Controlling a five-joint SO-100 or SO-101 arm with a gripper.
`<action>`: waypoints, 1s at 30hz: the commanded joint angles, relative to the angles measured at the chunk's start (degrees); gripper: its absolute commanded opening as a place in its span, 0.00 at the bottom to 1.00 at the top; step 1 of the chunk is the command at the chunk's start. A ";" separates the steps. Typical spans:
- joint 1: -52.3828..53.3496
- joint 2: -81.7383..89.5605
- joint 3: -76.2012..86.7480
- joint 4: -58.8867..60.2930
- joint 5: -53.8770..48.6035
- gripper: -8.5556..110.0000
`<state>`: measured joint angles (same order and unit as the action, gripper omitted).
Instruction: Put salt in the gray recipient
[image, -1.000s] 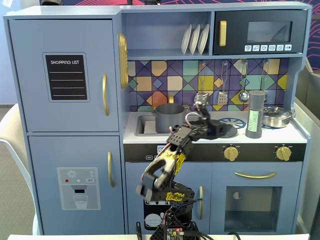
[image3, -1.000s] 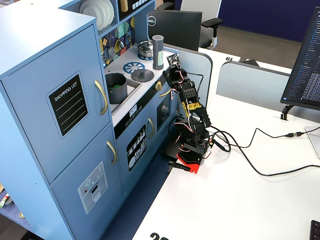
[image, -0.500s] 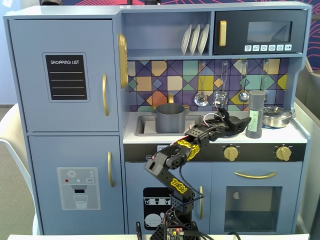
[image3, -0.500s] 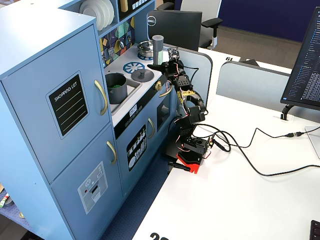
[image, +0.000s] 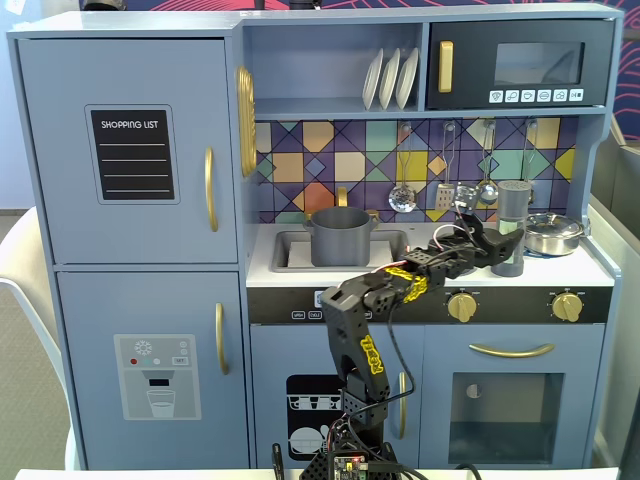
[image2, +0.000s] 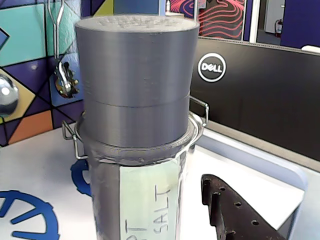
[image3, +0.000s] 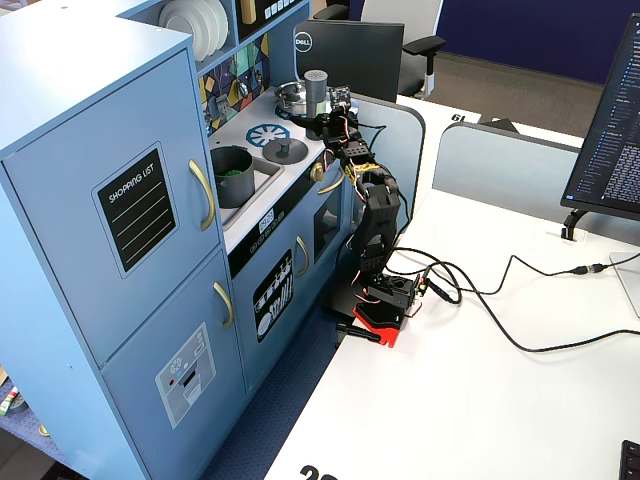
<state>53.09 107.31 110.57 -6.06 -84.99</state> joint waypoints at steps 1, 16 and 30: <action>0.18 -5.27 -9.14 -2.46 0.88 0.62; -3.16 -20.92 -26.02 -2.64 -0.26 0.49; -6.15 -13.71 -25.40 -0.70 5.36 0.07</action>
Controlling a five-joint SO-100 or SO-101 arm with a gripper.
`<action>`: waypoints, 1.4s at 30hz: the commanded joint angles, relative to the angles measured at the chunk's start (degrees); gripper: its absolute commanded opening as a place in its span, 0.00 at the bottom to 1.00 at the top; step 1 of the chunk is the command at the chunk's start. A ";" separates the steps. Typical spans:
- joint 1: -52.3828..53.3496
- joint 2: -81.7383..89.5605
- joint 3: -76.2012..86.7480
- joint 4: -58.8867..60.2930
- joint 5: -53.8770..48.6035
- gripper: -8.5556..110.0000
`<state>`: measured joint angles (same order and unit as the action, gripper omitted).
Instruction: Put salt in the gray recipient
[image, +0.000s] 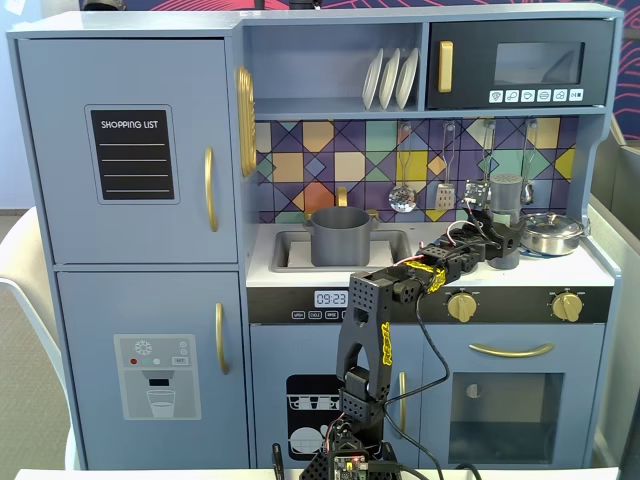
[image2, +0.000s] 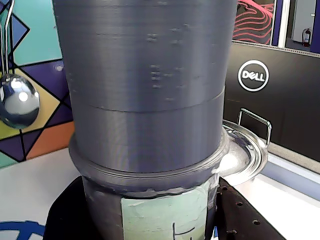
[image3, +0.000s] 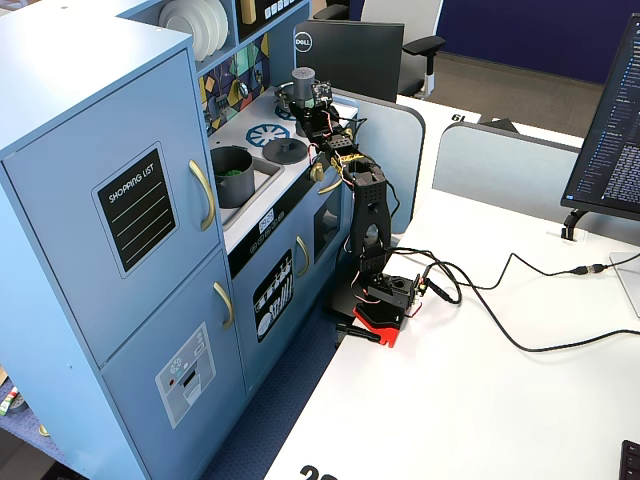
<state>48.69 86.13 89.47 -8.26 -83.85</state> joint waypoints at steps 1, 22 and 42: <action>-2.46 9.32 -4.66 4.22 6.77 0.07; -38.76 28.65 -20.21 51.86 101.16 0.07; -54.23 22.85 -26.02 47.99 127.44 0.07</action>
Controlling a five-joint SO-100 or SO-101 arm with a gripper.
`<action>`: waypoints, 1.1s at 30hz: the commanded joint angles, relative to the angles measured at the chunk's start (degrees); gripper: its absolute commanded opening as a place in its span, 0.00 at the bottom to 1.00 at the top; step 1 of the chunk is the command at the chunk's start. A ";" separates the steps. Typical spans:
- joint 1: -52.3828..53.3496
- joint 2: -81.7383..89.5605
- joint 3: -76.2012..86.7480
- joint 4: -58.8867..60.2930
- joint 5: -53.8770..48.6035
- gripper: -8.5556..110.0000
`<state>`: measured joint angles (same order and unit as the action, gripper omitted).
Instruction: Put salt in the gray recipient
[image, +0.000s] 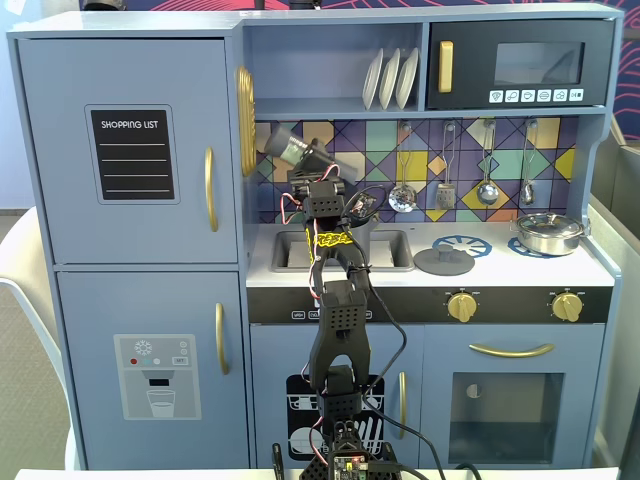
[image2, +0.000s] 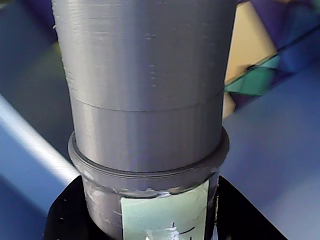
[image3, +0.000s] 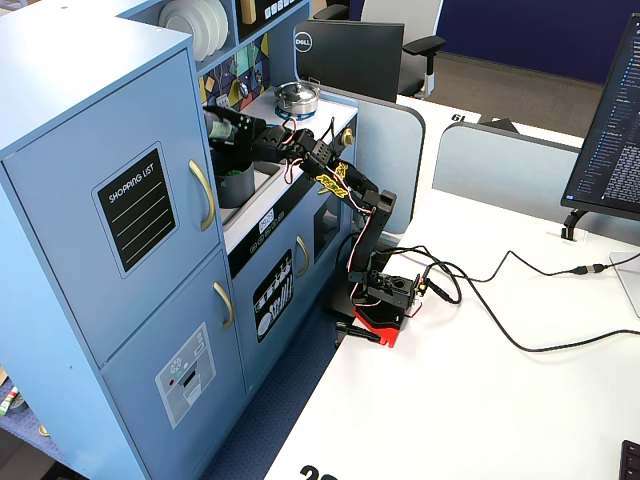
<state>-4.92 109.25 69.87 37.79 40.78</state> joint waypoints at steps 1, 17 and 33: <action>-0.18 -1.23 -8.61 6.50 4.31 0.07; -3.08 -3.34 -9.49 1.58 3.96 0.07; -3.60 -3.34 -7.47 -0.70 1.14 0.08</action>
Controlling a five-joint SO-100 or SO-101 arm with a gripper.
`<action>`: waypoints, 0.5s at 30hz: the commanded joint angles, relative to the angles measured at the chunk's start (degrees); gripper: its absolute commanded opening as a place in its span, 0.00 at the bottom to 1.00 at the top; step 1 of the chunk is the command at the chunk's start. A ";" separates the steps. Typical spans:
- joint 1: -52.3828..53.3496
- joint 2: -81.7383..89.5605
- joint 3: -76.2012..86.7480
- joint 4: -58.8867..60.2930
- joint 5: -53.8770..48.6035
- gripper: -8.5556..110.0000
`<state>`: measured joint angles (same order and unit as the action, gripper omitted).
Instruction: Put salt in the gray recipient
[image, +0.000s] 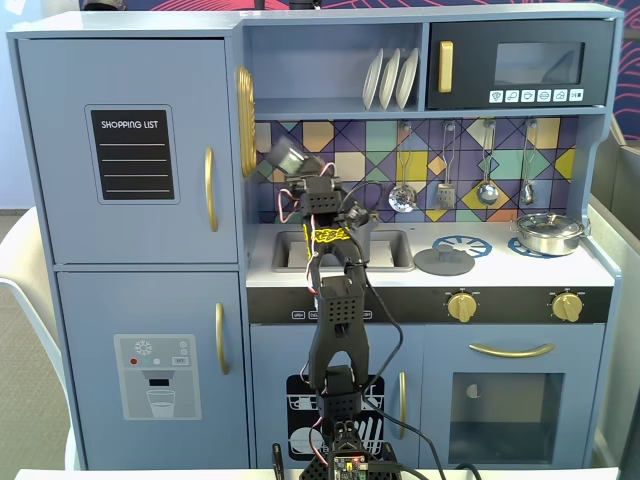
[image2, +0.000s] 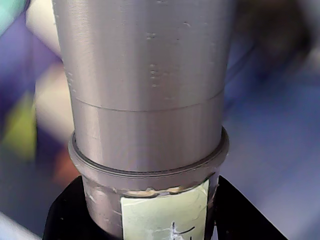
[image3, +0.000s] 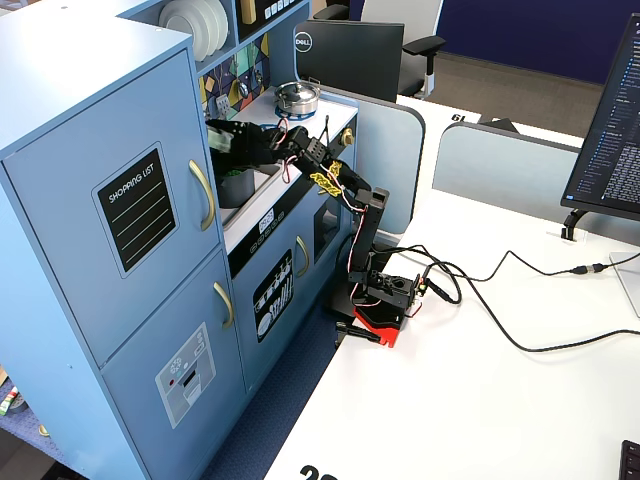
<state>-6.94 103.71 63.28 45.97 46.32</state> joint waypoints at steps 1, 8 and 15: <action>-1.76 1.93 -0.97 -9.76 -5.63 0.08; 3.60 -0.53 -6.33 7.82 0.62 0.07; 3.43 -0.53 -4.75 8.17 3.52 0.07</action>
<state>-2.81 102.66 61.88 56.87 49.13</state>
